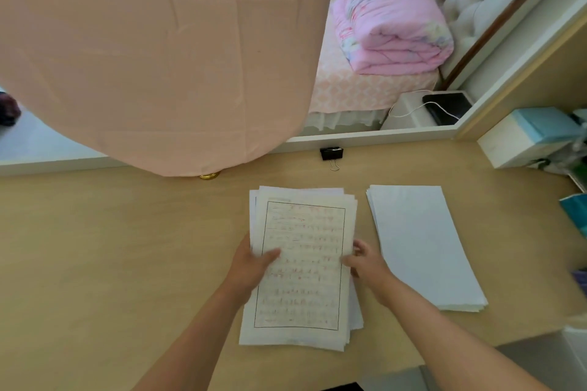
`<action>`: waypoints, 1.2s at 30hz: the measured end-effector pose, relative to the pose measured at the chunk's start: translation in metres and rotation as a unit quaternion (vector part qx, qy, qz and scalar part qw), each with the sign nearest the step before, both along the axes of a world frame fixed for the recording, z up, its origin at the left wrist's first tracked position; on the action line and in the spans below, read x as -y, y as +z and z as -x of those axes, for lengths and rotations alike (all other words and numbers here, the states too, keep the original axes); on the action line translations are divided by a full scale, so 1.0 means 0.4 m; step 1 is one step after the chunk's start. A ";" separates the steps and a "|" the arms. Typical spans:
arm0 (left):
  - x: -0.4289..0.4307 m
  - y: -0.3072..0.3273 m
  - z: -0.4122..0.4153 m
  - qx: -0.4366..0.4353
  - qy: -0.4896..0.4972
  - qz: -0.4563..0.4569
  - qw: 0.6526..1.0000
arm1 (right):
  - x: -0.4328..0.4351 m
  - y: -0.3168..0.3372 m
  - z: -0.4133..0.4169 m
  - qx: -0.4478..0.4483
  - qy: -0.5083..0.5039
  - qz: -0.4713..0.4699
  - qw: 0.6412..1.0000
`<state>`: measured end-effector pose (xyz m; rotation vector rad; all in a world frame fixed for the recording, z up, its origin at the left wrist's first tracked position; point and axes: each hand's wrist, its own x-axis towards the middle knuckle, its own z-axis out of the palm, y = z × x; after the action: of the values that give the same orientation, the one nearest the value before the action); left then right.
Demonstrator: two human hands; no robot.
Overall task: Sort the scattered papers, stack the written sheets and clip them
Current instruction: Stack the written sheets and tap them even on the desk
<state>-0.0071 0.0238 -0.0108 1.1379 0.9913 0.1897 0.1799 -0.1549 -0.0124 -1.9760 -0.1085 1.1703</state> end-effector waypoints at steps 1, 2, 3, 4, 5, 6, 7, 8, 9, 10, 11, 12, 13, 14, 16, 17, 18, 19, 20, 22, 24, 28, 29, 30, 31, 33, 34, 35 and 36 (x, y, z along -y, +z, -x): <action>0.010 0.004 -0.009 -0.003 0.004 0.001 1.000 | 0.003 0.003 0.002 -0.011 0.015 0.001 1.000; 0.026 0.009 -0.022 -0.009 0.008 0.002 1.000 | 0.005 0.010 0.007 -0.012 0.020 0.008 1.000; 0.044 0.014 -0.038 -0.019 0.003 0.002 1.000 | 0.007 0.017 0.010 -0.003 0.022 0.010 1.000; 0.064 0.020 -0.055 -0.028 -0.014 -0.002 1.000 | 0.009 0.029 0.012 0.014 0.021 0.013 1.000; 0.078 0.019 -0.072 -0.040 -0.045 -0.009 0.998 | 0.013 0.041 0.008 0.029 0.016 0.015 0.999; 0.089 0.018 -0.087 -0.048 -0.084 -0.015 0.995 | 0.019 0.050 0.000 0.039 0.009 0.017 0.999; 0.094 0.016 -0.096 -0.059 -0.123 -0.025 0.990 | 0.029 0.060 -0.010 0.047 0.004 0.014 0.999; 0.093 0.009 -0.102 -0.080 -0.149 -0.048 0.984 | 0.042 0.067 -0.025 0.050 -0.003 0.007 0.999; 0.085 -0.002 -0.105 -0.119 -0.161 -0.091 0.976 | 0.056 0.075 -0.046 0.050 -0.016 -0.006 0.999; 0.074 -0.013 -0.107 -0.176 -0.166 -0.152 0.958 | 0.070 0.084 -0.070 0.048 -0.027 -0.016 0.998; 0.062 -0.029 -0.103 -0.247 -0.173 -0.224 0.927 | 0.085 0.090 -0.097 0.045 -0.036 -0.025 0.998; 0.052 -0.040 -0.098 -0.312 -0.185 -0.281 0.889 | 0.101 0.092 -0.124 0.042 -0.038 -0.029 0.998; 0.046 -0.047 -0.094 -0.363 -0.190 -0.311 0.857 | 0.116 0.093 -0.148 0.037 -0.041 -0.033 0.998; 0.047 -0.049 -0.094 -0.400 -0.187 -0.311 0.842 | 0.128 0.090 -0.169 0.031 -0.043 -0.034 0.998; 0.070 -0.048 -0.113 -0.426 -0.156 -0.278 0.847 | 0.140 0.076 -0.195 0.027 -0.037 -0.036 0.998; 0.089 -0.051 -0.129 -0.435 -0.142 -0.269 0.848 | 0.139 0.065 -0.200 0.029 -0.030 -0.036 0.998; 0.109 -0.052 -0.148 -0.451 -0.131 -0.266 0.842 | 0.134 0.056 -0.200 0.035 -0.021 -0.033 0.999; 0.125 -0.056 -0.165 -0.472 -0.123 -0.261 0.833 | 0.127 0.043 -0.196 0.046 -0.014 -0.024 0.999; 0.136 -0.055 -0.179 -0.494 -0.115 -0.253 0.824 | 0.120 0.028 -0.191 0.060 -0.007 -0.011 0.998; 0.143 -0.049 -0.200 -0.514 -0.100 -0.235 0.819 | 0.110 -0.004 -0.178 0.084 0.011 0.017 0.996; 0.137 -0.051 -0.211 -0.505 -0.069 -0.202 0.836 | 0.106 -0.026 -0.171 0.101 0.032 0.037 0.994; 0.115 -0.053 -0.189 -0.428 0.014 -0.132 0.894 | 0.105 -0.039 -0.169 0.114 0.047 0.049 0.991; 0.113 -0.048 -0.181 -0.406 0.012 -0.128 0.905 | 0.105 -0.040 -0.171 0.115 0.047 0.049 0.991; 0.110 -0.046 -0.173 -0.382 0.006 -0.126 0.915 | 0.105 -0.040 -0.173 0.114 0.048 0.048 0.991; 0.108 -0.043 -0.166 -0.354 0.008 -0.123 0.927 | 0.104 -0.040 -0.176 0.110 0.049 0.043 0.992; 0.104 -0.041 -0.151 -0.284 0.031 -0.109 0.952 | 0.102 -0.038 -0.180 0.093 0.043 0.029 0.994; 0.102 -0.038 -0.143 -0.249 0.050 -0.091 0.963 | 0.102 -0.033 -0.183 0.083 0.037 0.023 0.996; 0.098 -0.038 -0.132 -0.222 0.068 -0.072 0.970 | 0.101 -0.025 -0.187 0.069 0.029 0.014 0.997; 0.094 -0.040 -0.118 -0.211 0.079 -0.066 0.972 | 0.102 -0.015 -0.192 0.047 0.023 0.000 0.999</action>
<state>0.0403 -0.0137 -0.0269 1.2485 1.4663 0.1454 0.2566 -0.1959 -0.0186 -2.0379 -0.2046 1.1058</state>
